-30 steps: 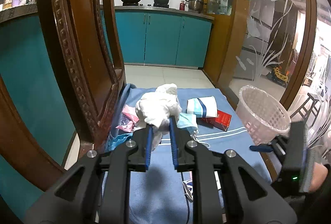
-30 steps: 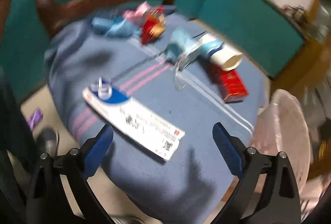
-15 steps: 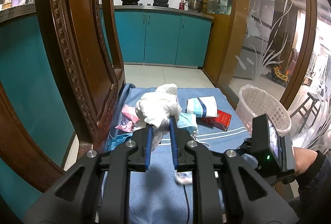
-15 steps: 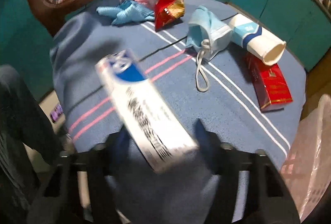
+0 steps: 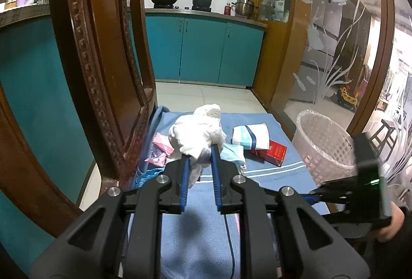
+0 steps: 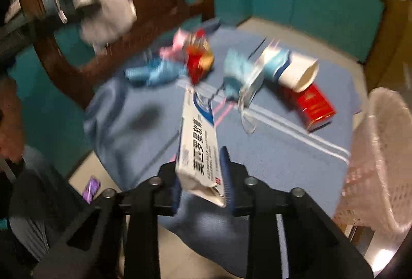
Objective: Collect trash
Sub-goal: 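Lift the toothpaste box with the right tool over the wastebasket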
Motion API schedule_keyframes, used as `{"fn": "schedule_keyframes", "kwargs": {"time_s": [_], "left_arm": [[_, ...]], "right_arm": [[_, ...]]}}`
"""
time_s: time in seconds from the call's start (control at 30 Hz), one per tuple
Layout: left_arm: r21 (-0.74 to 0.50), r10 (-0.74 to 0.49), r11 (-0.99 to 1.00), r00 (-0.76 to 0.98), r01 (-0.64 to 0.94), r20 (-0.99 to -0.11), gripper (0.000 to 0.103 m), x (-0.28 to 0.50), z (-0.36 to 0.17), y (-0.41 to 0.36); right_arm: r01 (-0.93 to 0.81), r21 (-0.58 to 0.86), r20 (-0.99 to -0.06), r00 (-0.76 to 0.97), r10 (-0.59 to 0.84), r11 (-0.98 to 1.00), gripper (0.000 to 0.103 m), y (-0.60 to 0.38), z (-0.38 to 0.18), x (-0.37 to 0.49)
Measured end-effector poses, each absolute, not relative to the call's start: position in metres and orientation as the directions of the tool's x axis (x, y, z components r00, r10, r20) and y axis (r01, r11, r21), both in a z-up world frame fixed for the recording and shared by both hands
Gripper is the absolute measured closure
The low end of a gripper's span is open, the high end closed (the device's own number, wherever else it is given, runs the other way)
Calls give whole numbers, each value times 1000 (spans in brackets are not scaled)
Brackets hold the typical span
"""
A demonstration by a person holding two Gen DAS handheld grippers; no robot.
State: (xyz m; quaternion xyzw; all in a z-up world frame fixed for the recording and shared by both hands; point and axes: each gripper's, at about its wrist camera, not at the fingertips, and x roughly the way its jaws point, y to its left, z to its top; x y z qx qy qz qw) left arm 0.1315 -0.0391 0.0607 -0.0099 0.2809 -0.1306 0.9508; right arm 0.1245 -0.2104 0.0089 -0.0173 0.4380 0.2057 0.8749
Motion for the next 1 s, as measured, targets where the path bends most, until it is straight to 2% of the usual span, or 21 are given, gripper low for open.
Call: {"fn": "schedule_keyframes", "kwargs": {"time_s": [0.07, 0.1, 0.43, 0.63, 1.0], "left_arm": [[-95, -256, 965, 805, 244, -535, 86, 131, 60, -39], [-95, -256, 965, 803, 245, -538, 86, 131, 59, -39], [-97, -266, 962, 791, 256, -550, 86, 130, 57, -46], [-95, -270, 960, 778, 264, -567, 86, 132, 53, -52], [-81, -269, 958, 768, 274, -581, 86, 135, 50, -58]], "right_arm": [[-352, 140, -762, 559, 328, 925, 82, -212, 14, 116], [-332, 151, -761, 562, 324, 931, 91, -214, 14, 115], [-167, 302, -669, 665, 333, 939, 91, -250, 23, 122], [-115, 280, -643, 715, 275, 953, 91, -248, 29, 112], [-116, 267, -649, 713, 268, 957, 91, -248, 26, 112]]}}
